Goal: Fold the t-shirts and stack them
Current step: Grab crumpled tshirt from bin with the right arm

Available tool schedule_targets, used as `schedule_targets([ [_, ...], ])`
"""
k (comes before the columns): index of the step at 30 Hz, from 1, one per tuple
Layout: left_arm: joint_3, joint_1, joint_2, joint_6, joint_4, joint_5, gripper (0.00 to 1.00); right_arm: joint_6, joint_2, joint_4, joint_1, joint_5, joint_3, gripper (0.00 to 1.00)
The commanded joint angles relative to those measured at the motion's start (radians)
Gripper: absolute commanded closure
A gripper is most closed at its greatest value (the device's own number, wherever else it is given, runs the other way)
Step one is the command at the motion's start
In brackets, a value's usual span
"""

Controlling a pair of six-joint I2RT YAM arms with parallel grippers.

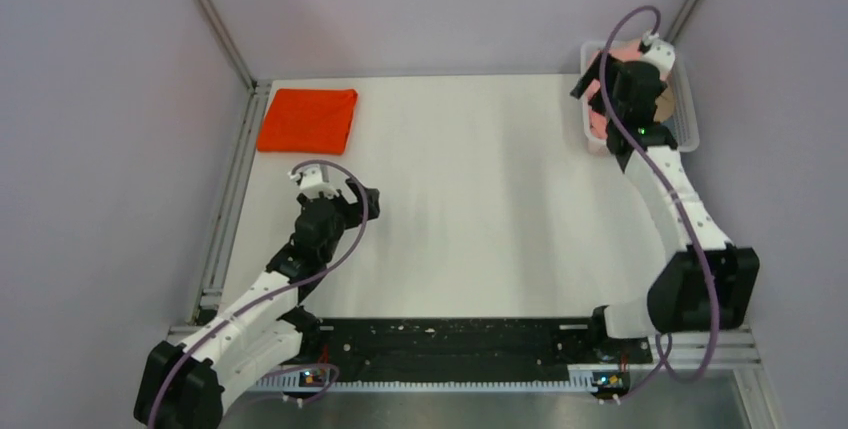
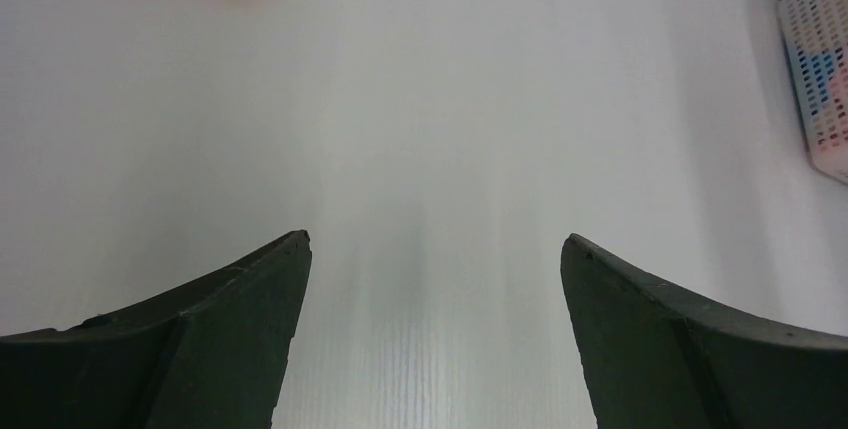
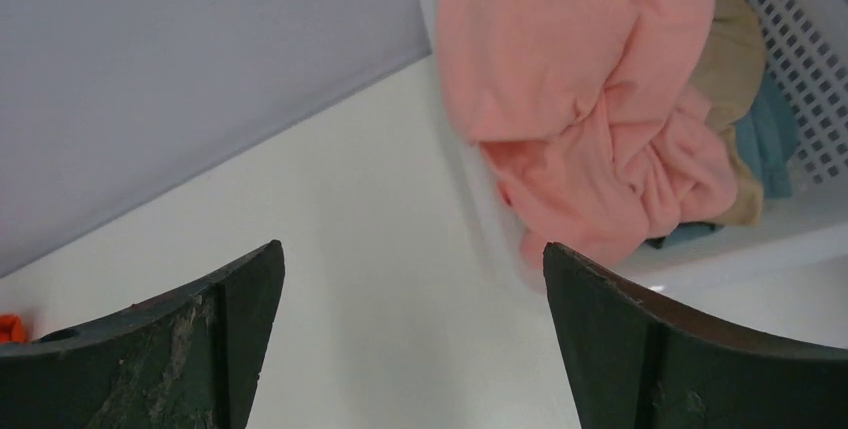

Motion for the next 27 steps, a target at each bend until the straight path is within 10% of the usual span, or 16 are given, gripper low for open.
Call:
schedule_targets([
  [1, 0.052, 0.002, 0.032, 0.023, 0.058, -0.045, 0.01, -0.023, 0.271, -0.099, -0.137, 0.043, 0.281, 0.02],
  [12, 0.096, 0.003, 0.142, 0.047, 0.067, -0.087, 0.01, -0.037, 0.842, -0.177, -0.244, -0.147, 0.85, 0.2],
  [15, 0.113, 0.003, 0.154, 0.049, 0.055, -0.075, 0.01, -0.054, 0.934, -0.232, -0.244, -0.157, 0.981, 0.54],
  [21, 0.108, 0.003, 0.135, 0.045, 0.052, -0.07, 0.01, -0.073, 0.839, -0.25, -0.244, -0.181, 0.992, 0.99],
  [27, 0.091, 0.004, 0.1, 0.027, 0.057, -0.023, 0.01, -0.1, 0.567, -0.225, -0.226, -0.273, 0.898, 1.0],
])
